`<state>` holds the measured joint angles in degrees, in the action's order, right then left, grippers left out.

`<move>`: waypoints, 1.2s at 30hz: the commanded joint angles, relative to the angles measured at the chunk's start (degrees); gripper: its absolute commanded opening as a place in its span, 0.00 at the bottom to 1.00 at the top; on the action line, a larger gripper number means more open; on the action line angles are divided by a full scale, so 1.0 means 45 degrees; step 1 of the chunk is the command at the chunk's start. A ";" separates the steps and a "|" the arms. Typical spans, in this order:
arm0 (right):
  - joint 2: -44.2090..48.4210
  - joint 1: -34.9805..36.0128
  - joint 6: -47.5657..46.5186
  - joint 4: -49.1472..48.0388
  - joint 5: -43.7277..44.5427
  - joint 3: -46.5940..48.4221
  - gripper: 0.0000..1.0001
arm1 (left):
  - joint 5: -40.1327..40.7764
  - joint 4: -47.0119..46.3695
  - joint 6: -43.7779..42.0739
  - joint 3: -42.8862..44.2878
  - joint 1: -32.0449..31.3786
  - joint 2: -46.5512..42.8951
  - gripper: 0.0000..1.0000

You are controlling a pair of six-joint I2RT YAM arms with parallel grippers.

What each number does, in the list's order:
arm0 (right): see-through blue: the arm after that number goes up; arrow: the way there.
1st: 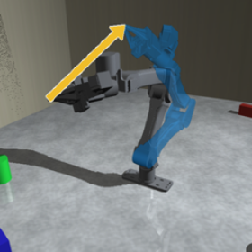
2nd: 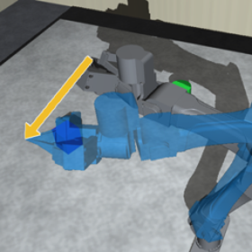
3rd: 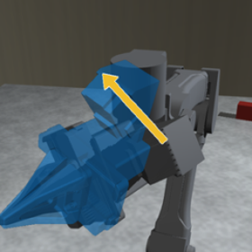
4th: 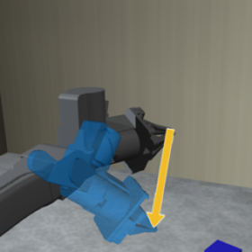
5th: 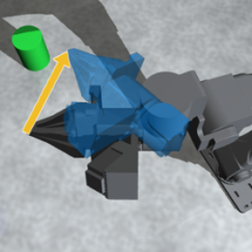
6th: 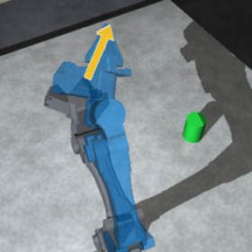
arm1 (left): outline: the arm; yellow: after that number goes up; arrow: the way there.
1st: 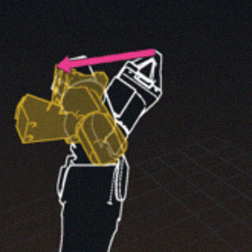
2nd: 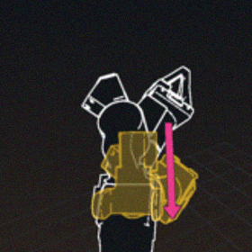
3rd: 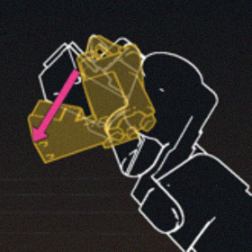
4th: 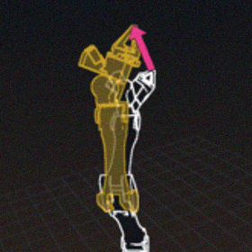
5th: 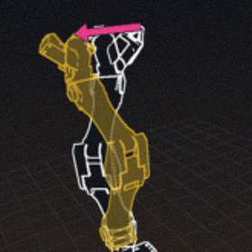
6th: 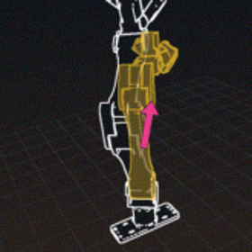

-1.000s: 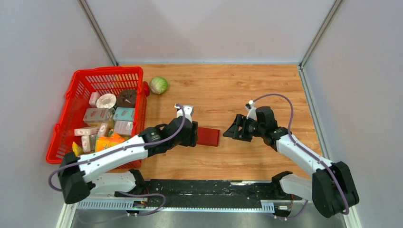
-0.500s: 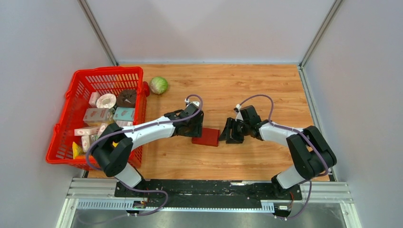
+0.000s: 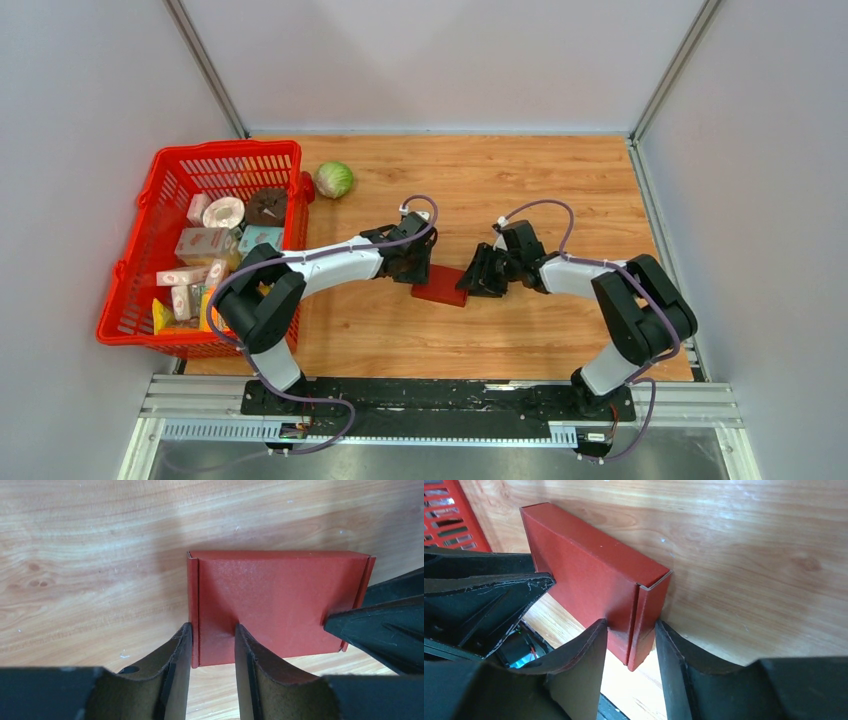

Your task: Fold the paper box

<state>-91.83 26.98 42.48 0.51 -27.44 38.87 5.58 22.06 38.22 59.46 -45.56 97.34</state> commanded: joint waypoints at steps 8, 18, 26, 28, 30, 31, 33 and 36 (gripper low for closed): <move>0.2846 0.0000 0.4928 -0.0154 0.3810 -0.2620 0.37 | -0.2743 -0.1017 -0.0700 0.3281 -0.0519 0.2799 0.35; 0.8604 -0.3490 0.6713 0.2696 0.5218 -0.5805 0.40 | -0.3779 0.0251 -0.1208 1.0023 -0.2510 0.7194 0.35; 1.3080 -0.4277 0.4566 0.6735 0.6878 -0.4658 0.75 | -0.2629 0.2379 -0.1734 1.2740 -0.2551 0.7296 0.51; 1.3356 -0.4297 0.3943 0.7343 0.6840 -0.4207 0.79 | -0.2181 0.3177 -0.2026 1.2977 -0.2415 0.6614 0.57; 1.3376 -0.4277 0.3414 0.8223 0.6354 -0.3387 0.83 | -0.1829 0.3824 -0.2241 1.3270 -0.2240 0.5777 0.58; 1.3279 -0.4277 0.3102 0.8496 0.6294 -0.3036 0.83 | -0.1634 0.4272 -0.2378 1.3232 -0.2026 0.5423 0.61; 1.3123 -0.4141 0.2030 0.9220 0.5377 -0.2044 0.84 | -0.1302 0.4587 -0.2496 1.3076 -0.1674 0.4430 0.62; 1.1838 -0.3304 -0.0954 0.9824 0.5802 0.0099 0.83 | -0.0367 0.5350 -0.2847 1.2181 -0.1107 0.2501 0.62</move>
<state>-33.89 8.64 54.59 39.00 -1.52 27.94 -2.42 40.49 28.60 115.57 -54.52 123.59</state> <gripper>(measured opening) 0.833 0.619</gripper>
